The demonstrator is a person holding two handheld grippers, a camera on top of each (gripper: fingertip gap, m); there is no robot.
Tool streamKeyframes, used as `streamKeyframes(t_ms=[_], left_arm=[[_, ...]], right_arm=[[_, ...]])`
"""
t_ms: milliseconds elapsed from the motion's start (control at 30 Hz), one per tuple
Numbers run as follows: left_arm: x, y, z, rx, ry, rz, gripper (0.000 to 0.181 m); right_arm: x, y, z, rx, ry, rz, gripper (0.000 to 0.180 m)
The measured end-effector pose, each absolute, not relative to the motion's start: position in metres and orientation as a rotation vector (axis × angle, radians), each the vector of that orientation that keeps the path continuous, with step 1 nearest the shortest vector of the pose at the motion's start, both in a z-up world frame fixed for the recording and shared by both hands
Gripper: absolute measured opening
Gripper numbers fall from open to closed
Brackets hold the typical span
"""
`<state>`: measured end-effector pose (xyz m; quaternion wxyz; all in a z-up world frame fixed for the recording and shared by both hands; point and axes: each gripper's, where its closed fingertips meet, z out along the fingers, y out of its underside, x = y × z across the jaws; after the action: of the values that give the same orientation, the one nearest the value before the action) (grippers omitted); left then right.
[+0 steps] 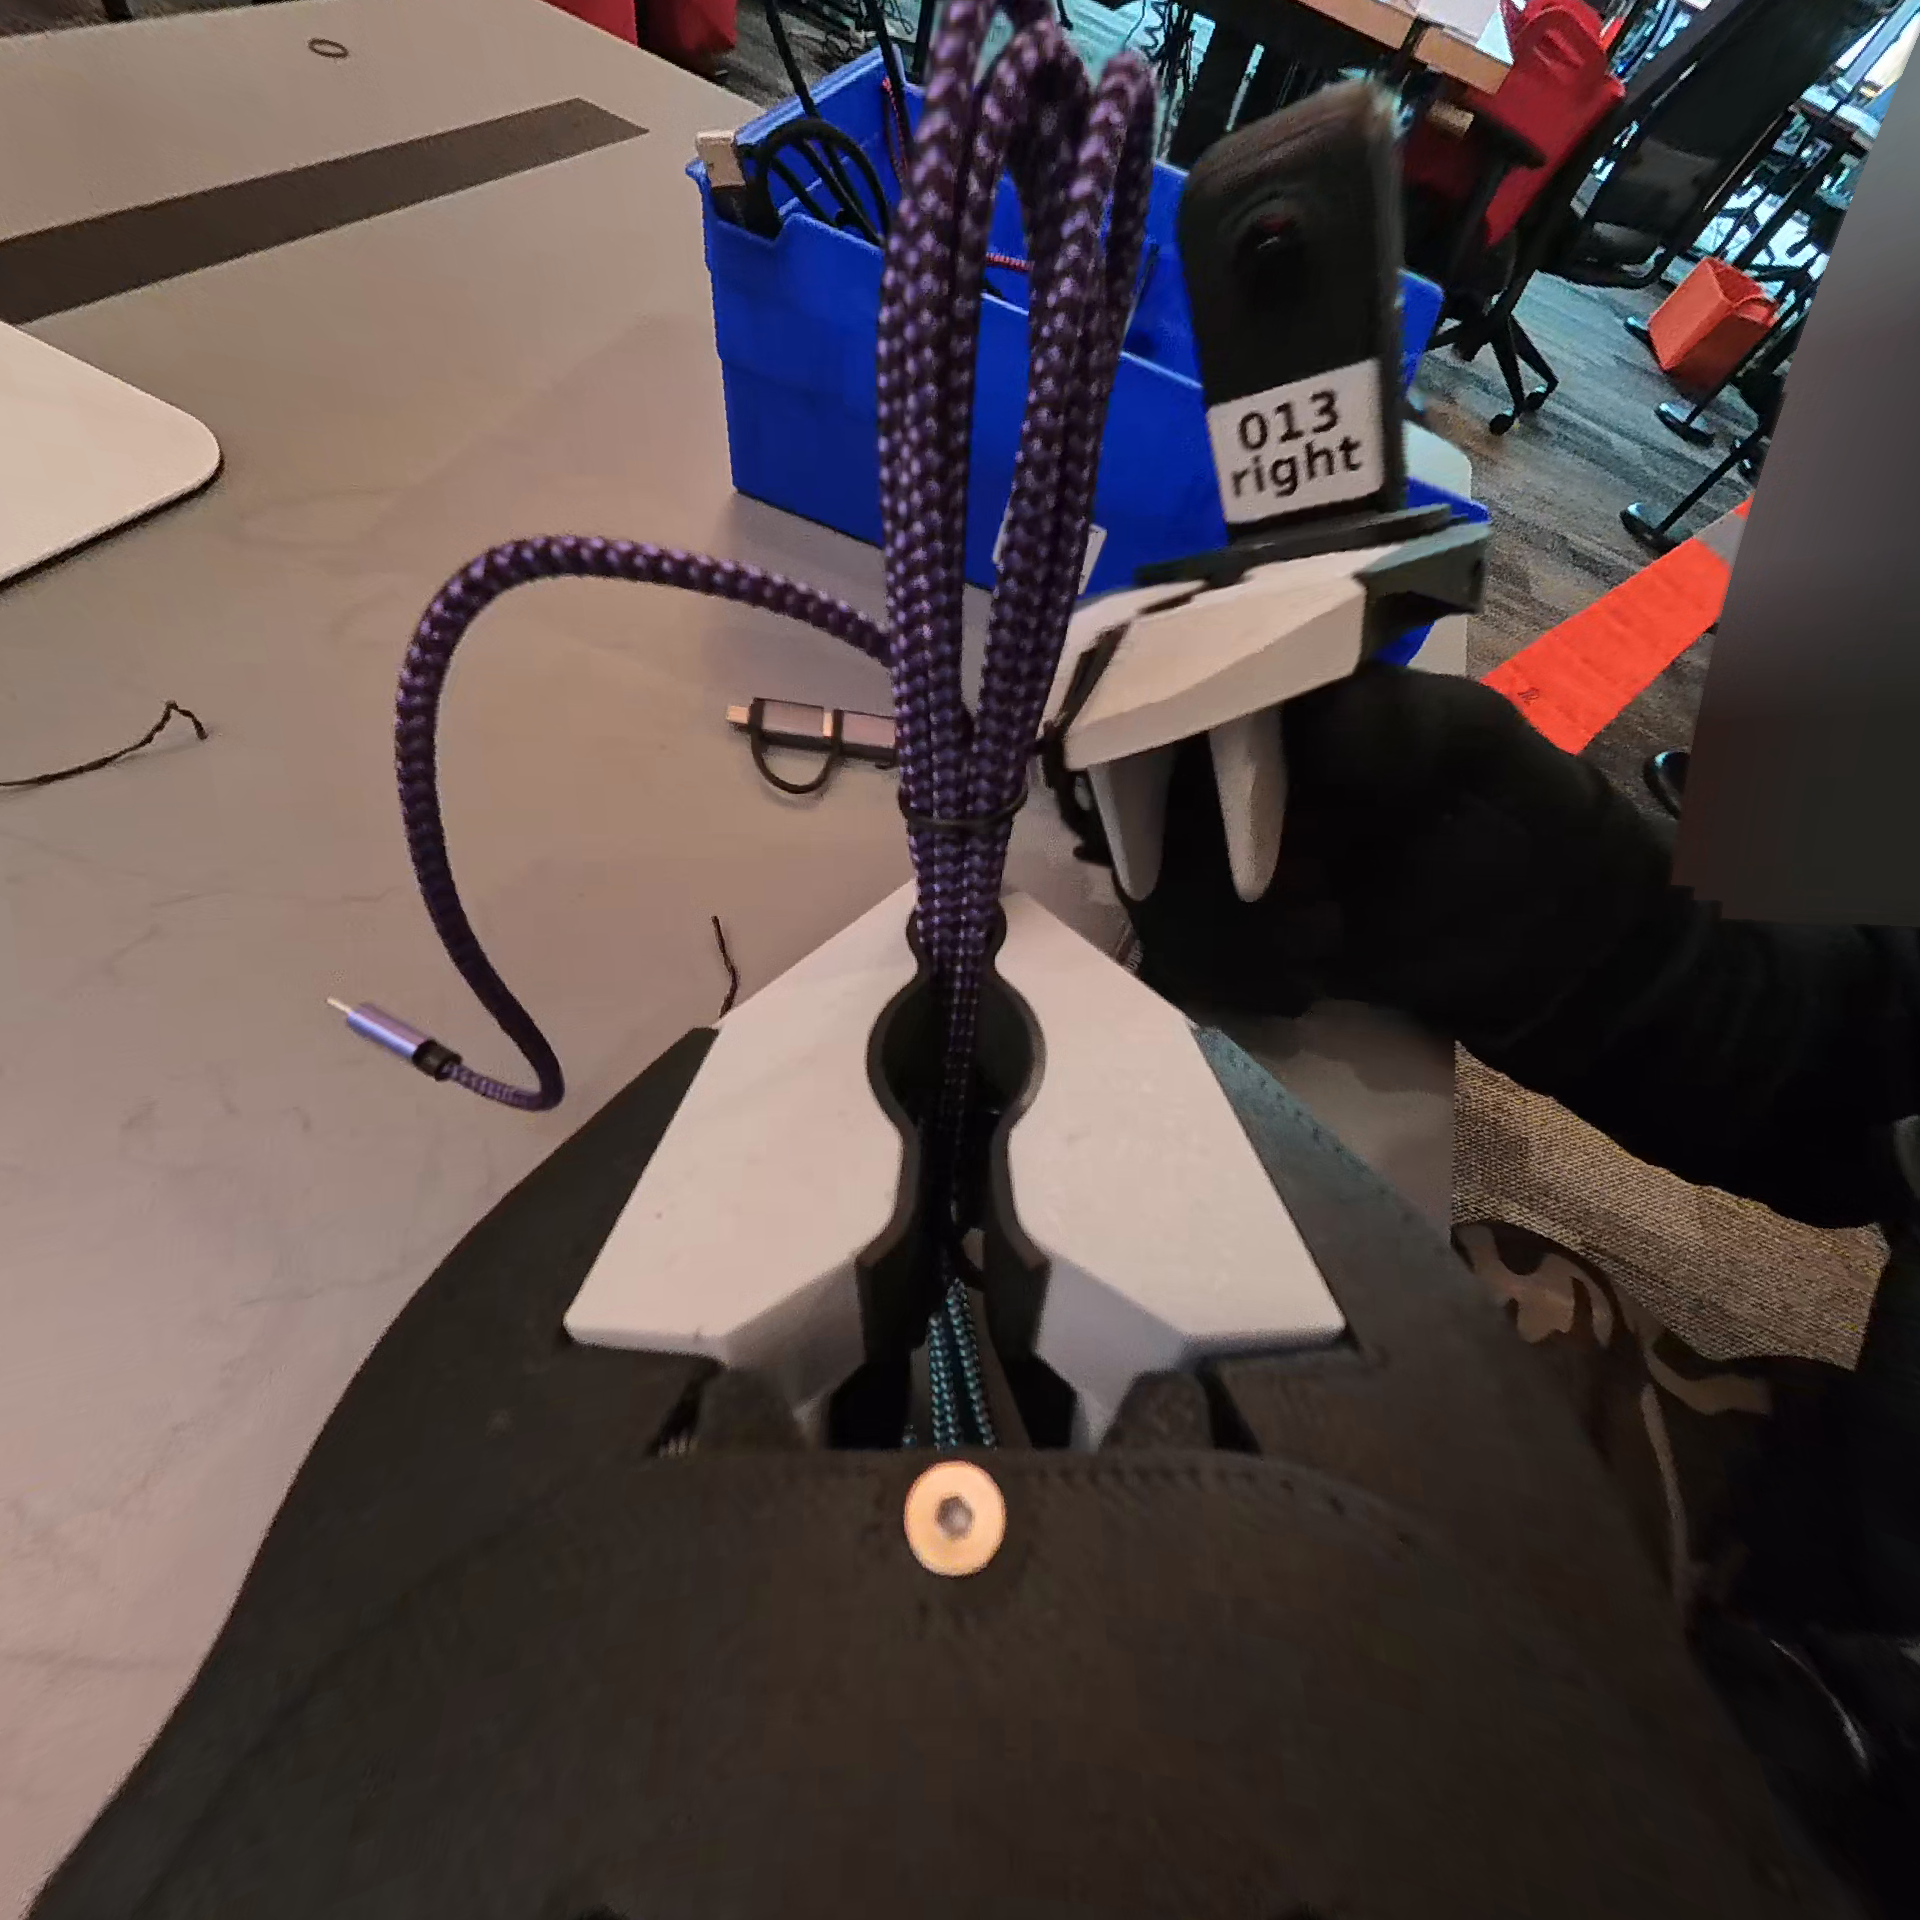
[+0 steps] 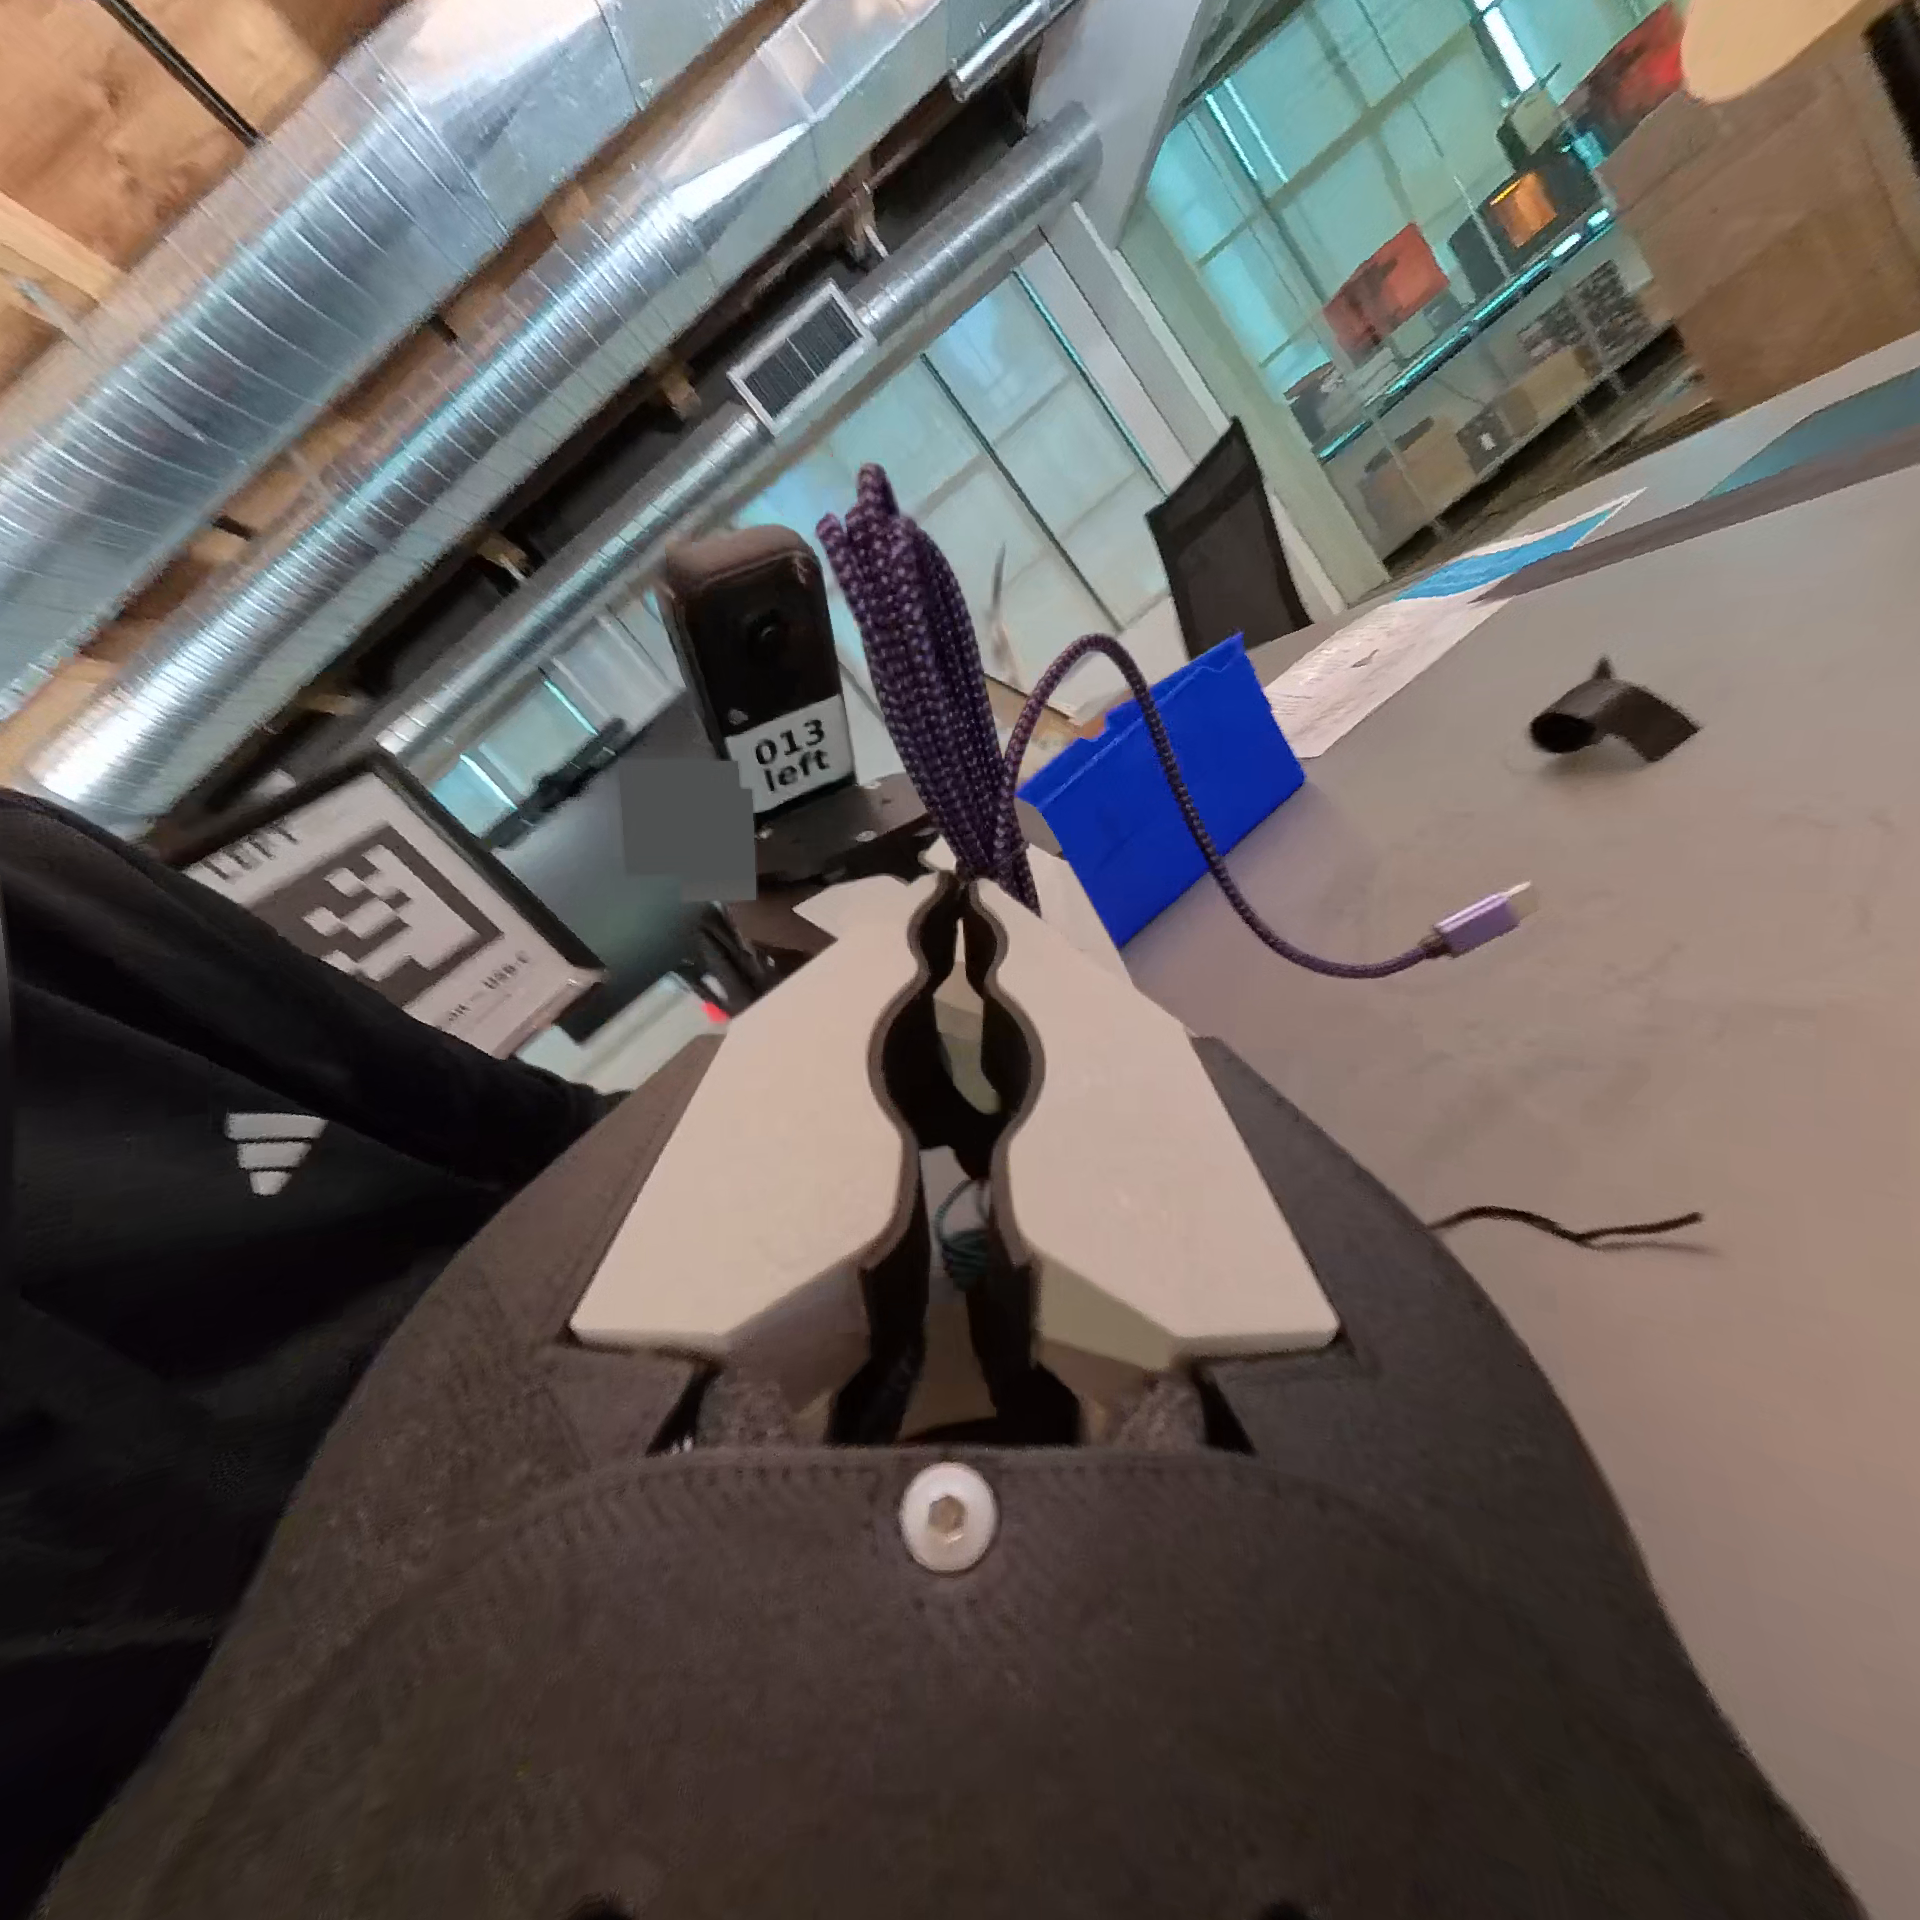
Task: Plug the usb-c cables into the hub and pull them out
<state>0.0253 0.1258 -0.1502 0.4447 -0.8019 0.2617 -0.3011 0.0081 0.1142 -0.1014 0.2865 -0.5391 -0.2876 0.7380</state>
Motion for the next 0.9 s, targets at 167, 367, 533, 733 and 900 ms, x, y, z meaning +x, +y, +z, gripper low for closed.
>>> streamKeyframes(t_ms=[167, 367, 533, 733, 900], left_arm=[[0.027, 0.123, -0.152, -2.040, 0.575, -0.893, 0.000], [0.036, 0.116, -0.149, -2.064, 0.432, -1.264, 0.000], [0.035, 0.118, -0.140, -2.022, 0.201, -1.565, 0.000], [0.012, 0.122, -0.145, -2.018, 0.263, -1.355, 0.000], [0.023, 0.120, -0.139, -1.970, 0.481, -1.102, 0.000]], right_arm=[[0.008, 0.118, -0.112, -1.455, -1.026, 1.462, 0.000], [0.013, 0.128, -0.121, -1.163, -1.429, 0.392, 0.000], [0.016, 0.127, -0.108, -0.906, -1.440, 0.002, 0.000], [0.021, 0.127, -0.098, -1.151, -1.281, 0.609, 0.000], [0.016, 0.126, -0.095, -1.404, -0.977, 1.508, 0.018]])
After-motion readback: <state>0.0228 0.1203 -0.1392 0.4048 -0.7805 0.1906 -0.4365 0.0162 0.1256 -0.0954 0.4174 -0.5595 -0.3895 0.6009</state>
